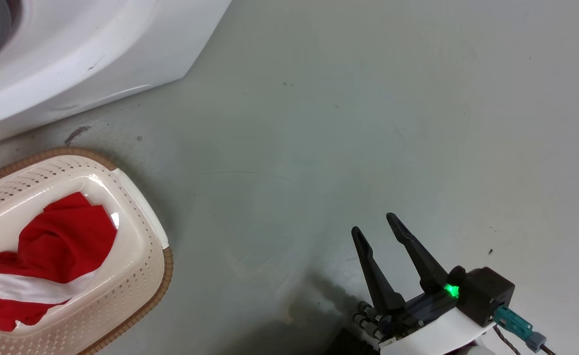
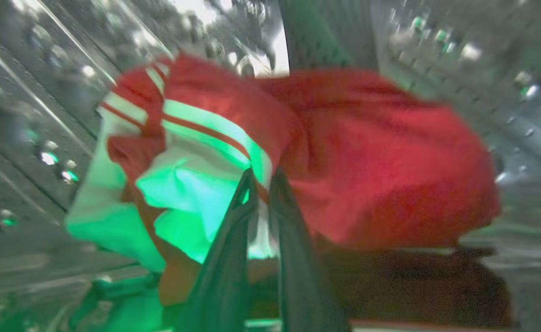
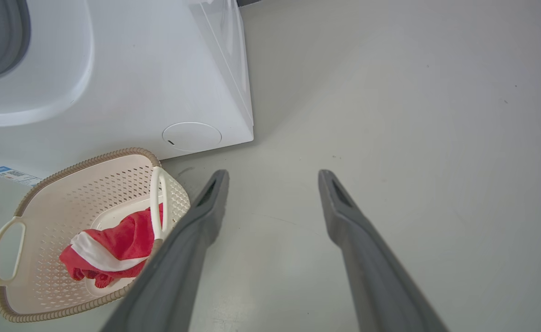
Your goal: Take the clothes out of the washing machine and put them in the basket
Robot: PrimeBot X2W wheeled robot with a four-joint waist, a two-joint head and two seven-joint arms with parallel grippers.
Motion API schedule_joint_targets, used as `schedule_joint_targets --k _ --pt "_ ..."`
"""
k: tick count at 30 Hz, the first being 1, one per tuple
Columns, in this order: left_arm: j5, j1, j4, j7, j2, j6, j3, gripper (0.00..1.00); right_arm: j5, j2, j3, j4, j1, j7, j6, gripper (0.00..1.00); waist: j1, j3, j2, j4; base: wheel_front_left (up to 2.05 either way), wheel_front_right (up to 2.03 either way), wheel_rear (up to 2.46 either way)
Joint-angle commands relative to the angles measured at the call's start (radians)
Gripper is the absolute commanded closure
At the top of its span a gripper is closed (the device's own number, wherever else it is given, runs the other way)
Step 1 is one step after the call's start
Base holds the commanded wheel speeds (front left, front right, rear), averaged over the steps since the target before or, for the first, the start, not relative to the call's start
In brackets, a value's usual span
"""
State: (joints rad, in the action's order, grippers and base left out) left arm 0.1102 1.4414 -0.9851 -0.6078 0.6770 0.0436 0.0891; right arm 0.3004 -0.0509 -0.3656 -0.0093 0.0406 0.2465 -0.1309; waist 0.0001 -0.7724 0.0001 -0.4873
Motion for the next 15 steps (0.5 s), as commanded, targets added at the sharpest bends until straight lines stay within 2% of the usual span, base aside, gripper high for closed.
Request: schedule_joint_targets --k 1,9,15 --pt "0.002 -0.020 0.028 0.031 0.001 -0.009 0.000 1.00 0.006 0.001 0.002 0.004 0.013 0.005 0.000 0.00 -0.0001 0.006 -0.0001 0.003 0.00 0.00 0.00" --pt "0.015 -0.120 0.164 0.282 -0.019 -0.036 -0.004 1.00 -0.004 0.001 0.029 0.014 0.031 0.007 0.000 0.00 -0.0001 0.052 -0.0001 0.028 0.00 0.00 0.00" --pt "0.048 -0.226 0.178 0.507 -0.058 -0.041 -0.019 1.00 -0.009 0.001 0.063 0.021 0.042 0.002 0.000 0.00 -0.0001 0.116 -0.0001 0.060 0.00 0.00 0.00"
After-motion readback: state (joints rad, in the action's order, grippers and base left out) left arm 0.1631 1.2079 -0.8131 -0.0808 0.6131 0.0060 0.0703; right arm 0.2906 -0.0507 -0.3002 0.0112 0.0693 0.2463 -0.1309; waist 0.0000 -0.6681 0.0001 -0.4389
